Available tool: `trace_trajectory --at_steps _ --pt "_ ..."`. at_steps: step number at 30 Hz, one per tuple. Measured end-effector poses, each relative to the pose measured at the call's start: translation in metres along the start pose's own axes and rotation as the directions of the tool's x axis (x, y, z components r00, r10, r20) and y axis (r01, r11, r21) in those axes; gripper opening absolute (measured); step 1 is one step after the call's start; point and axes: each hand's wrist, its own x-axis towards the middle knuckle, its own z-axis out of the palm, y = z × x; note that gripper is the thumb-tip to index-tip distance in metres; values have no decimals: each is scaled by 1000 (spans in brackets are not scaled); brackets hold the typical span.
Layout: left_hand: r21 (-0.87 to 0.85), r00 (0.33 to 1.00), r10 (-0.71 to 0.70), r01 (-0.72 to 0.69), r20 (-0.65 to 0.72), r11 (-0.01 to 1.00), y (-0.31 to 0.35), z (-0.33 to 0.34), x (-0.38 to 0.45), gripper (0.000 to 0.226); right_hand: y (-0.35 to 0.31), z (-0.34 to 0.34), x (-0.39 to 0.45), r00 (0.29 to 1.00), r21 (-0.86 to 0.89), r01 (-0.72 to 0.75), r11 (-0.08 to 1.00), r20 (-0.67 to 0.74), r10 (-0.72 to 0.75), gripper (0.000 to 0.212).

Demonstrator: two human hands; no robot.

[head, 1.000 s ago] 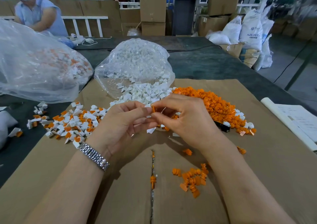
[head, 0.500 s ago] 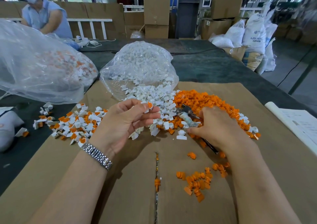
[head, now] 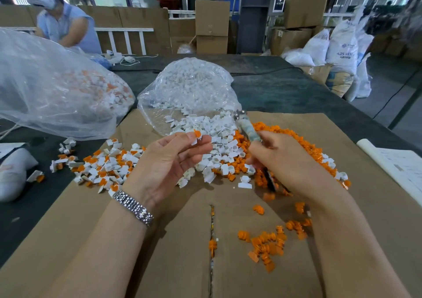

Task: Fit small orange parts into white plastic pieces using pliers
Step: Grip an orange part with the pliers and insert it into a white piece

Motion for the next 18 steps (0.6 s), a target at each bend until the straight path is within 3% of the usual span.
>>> trace_trajectory --at_steps 3,5,11,18 --pt "-32 1000 6 -6 -9 999 0 0 1 9 -6 -1 -5 988 218 -15 976 152 -19 24" --pt "-42 1000 16 -17 -19 999 0 -1 2 8 -7 1 -8 976 261 -17 965 213 -41 21" --pt "0 997 47 -47 -54 999 -2 -2 3 9 -14 16 -12 956 128 24 992 288 -61 12" --pt "137 986 116 -100 -117 986 -3 -3 4 9 -19 20 -16 946 25 124 992 299 -126 17"
